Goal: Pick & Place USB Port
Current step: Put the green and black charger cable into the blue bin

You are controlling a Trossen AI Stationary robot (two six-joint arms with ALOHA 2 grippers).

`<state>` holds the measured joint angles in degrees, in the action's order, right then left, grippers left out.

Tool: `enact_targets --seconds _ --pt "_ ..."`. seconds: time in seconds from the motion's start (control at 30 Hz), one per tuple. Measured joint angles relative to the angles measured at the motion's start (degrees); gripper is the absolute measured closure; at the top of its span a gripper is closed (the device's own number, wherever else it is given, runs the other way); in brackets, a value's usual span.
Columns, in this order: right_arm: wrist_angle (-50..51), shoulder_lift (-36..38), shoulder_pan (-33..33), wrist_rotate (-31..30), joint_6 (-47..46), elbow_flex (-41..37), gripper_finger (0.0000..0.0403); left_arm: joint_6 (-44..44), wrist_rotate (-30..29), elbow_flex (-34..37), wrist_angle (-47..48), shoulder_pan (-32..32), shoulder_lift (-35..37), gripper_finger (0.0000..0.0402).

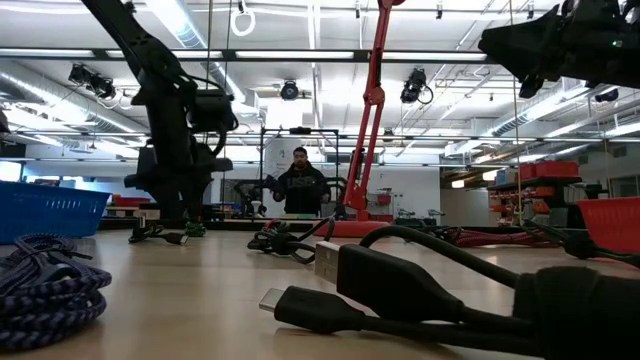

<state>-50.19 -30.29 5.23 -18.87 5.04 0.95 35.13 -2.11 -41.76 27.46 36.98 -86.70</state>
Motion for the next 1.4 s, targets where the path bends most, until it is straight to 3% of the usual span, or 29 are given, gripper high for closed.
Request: enact_targets --seconds 0.23,0.57,0.67,0.8,1.0,1.1,1.2,1.4 --pt "0.02 -0.01 0.0 0.44 0.0 0.0 0.0301 0.72 2.98 -0.02 -6.08 -0.25 -3.37 0.0245" --pt "0.1 -0.01 0.0 0.39 0.0 0.0 0.0301 1.97 0.62 -0.31 -6.16 -0.29 -6.09 0.0252" --pt "0.11 -0.01 0.01 0.37 0.0 0.0 0.0301 1.47 0.27 -0.24 -5.75 -0.27 -6.31 0.0285" --pt "0.11 -0.01 0.0 0.37 0.0 0.0 0.0301 -0.66 0.04 -0.29 -6.75 -0.27 -6.55 0.0376" --pt "0.17 0.0 0.0 0.33 0.0 0.0 0.0301 -1.72 0.69 -0.24 -6.52 -0.53 -6.47 0.0389" --pt "0.27 0.01 0.0 0.3 0.0 0.0 0.0301 -2.88 3.82 -0.43 -5.51 -1.3 -4.79 0.0389" --pt "0.63 -0.03 0.0 -0.38 0.0 0.0 0.0301 -4.65 4.47 -1.69 0.45 -3.63 -1.81 0.0389" --pt "2.36 -0.14 0.0 -3.32 0.0 0.0 0.0301 -7.08 -4.67 -6.51 18.38 -7.69 6.1 0.0389"
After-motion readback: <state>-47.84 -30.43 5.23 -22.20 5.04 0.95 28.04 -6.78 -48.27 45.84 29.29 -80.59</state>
